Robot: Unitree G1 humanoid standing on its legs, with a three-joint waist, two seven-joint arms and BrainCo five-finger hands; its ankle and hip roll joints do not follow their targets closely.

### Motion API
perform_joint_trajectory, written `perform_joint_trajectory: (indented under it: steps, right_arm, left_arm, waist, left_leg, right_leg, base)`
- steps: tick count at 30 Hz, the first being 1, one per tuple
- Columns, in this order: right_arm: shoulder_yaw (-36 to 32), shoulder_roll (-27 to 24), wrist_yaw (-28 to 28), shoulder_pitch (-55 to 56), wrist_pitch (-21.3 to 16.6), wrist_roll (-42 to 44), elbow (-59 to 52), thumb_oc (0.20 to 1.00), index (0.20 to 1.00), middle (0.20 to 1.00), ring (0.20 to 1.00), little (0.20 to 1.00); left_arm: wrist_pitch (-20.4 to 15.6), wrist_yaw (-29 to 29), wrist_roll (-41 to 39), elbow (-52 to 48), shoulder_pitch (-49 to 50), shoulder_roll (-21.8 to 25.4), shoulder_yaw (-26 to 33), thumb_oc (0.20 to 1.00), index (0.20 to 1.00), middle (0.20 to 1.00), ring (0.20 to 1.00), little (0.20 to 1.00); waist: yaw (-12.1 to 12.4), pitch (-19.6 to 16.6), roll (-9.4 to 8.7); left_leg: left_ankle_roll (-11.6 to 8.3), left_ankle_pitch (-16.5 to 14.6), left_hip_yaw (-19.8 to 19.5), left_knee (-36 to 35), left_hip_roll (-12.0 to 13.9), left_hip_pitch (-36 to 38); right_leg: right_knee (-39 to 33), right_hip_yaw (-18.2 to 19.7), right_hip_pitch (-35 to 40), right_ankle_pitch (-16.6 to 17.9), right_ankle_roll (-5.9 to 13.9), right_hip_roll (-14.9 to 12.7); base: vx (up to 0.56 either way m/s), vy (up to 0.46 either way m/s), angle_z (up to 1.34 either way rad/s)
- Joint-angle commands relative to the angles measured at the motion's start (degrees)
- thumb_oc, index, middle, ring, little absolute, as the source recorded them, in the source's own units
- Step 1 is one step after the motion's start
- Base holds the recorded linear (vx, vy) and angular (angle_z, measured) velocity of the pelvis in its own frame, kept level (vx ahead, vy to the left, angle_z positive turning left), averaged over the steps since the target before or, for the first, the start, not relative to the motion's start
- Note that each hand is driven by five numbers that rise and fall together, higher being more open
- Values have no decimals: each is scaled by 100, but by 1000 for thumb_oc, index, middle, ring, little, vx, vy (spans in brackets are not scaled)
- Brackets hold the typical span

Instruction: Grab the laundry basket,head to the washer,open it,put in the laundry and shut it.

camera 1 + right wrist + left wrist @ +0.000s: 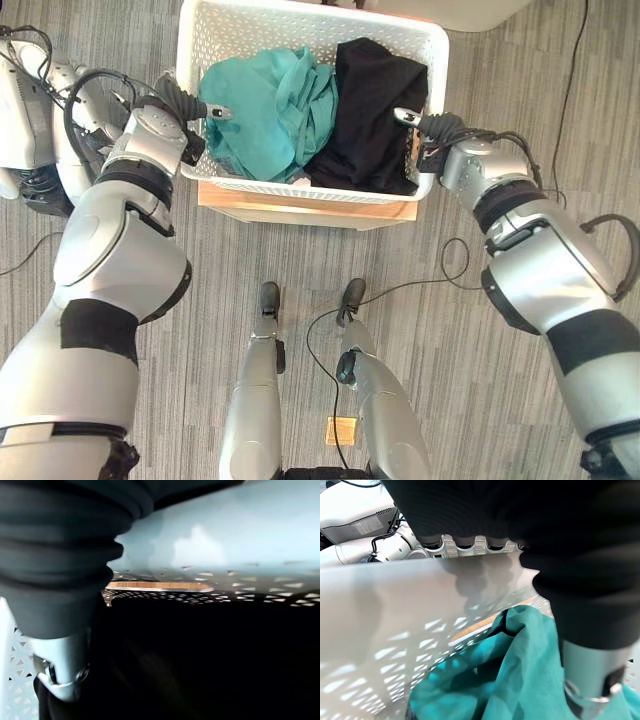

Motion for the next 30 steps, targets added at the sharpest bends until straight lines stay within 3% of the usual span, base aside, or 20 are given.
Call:
perform_joint_trajectory:
  steps: [1,6,7,8,9,11,13,14,18,19,20,21,30]
  right_arm:
    - [137,133,67,-383,-9,-416,458,1000,1000,1000,1000,1000]
    - [155,192,104,-369,69,-559,712,1000,1000,1000,1000,1000]
    - [154,191,104,-370,69,-560,712,1000,1000,1000,1000,1000]
    - [143,205,105,-361,78,-561,739,1000,1000,1000,1000,1000]
    - [142,224,106,-349,83,-576,770,1000,1000,1000,1000,1000]
    - [164,258,139,-341,112,-595,807,699,699,699,699,699]
    - [192,305,154,-323,131,-612,829,495,495,495,495,495]
    - [269,323,189,-332,128,-685,846,200,200,200,200,200]
    - [435,348,229,-317,78,-871,847,200,200,200,200,200]
    - [495,363,236,-311,64,-923,811,231,231,231,231,231]
    - [546,372,241,-287,45,-980,772,322,322,322,322,322]
    - [613,374,220,-268,-14,-1030,703,200,200,200,200,200]
    - [714,292,131,-86,-175,-989,489,200,200,200,200,200]
  left_arm:
    - [-134,24,210,358,-482,-351,-280,1000,1000,1000,1000,1000]
    - [-156,52,483,267,-652,-452,-451,1000,1000,1000,1000,1000]
    - [-156,51,485,268,-654,-453,-451,705,705,705,705,705]
    - [-149,47,555,271,-669,-467,-482,203,203,203,203,203]
    - [-135,37,626,283,-678,-477,-522,200,200,200,200,200]
    - [-94,-44,805,321,-642,-508,-631,200,200,200,200,200]
    - [-65,-65,1053,356,-626,-573,-784,200,200,200,200,200]
    - [-68,-117,1247,295,-604,-622,-895,200,200,200,200,200]
    - [-95,-158,1666,248,-590,-666,-1172,200,200,200,200,200]
    - [-90,-148,1759,256,-587,-660,-1228,200,200,200,200,200]
    - [-86,-119,1806,266,-564,-666,-1233,200,200,200,200,200]
    - [-84,-65,1848,261,-521,-677,-1229,200,200,200,200,200]
    - [-218,115,2121,-5,-320,-736,-1327,200,200,200,200,200]
  waist:
    - [123,52,42]
    - [131,171,99]
    - [131,171,98]
    - [131,183,112]
    - [132,192,124]
    - [131,203,129]
    - [130,199,132]
    - [123,191,142]
    - [117,188,156]
    - [117,190,162]
    - [118,190,164]
    - [113,191,162]
    - [71,136,179]
  left_leg:
    - [-141,94,-73,-751,84,579]
    - [-129,127,-121,-755,45,478]
    - [-129,127,-122,-755,45,476]
    - [-128,136,-125,-758,46,464]
    - [-127,148,-126,-771,42,454]
    - [-125,175,-136,-801,33,436]
    - [-120,201,-142,-839,19,439]
    - [-118,226,-146,-886,12,445]
    - [-111,266,-162,-961,2,460]
    - [-108,276,-166,-983,-1,465]
    - [-105,292,-169,-1017,-7,472]
    - [-104,316,-169,-1055,-8,479]
    - [-97,381,-172,-1261,-21,618]
  right_leg:
    - [80,-85,649,-580,919,-403]
    - [112,-80,554,-579,908,-409]
    - [112,-80,553,-578,907,-409]
    - [110,-86,538,-574,910,-409]
    - [103,-84,528,-571,911,-405]
    - [95,-86,504,-562,912,-404]
    - [81,-76,497,-549,909,-401]
    - [71,-73,486,-553,906,-398]
    - [64,-82,467,-547,907,-397]
    - [54,-79,462,-545,908,-395]
    - [47,-73,459,-544,907,-389]
    - [39,-75,457,-545,907,-387]
    - [6,-59,511,-576,913,-371]
  base:
    - [0,0,0]
    - [-5,0,2]
    - [1,8,6]
    - [3,6,7]
    - [5,10,5]
    - [1,3,2]
    - [0,0,0]
    - [0,0,0]
    - [0,0,0]
    - [0,0,0]
    - [0,0,0]
    - [0,0,0]
    - [0,0,0]
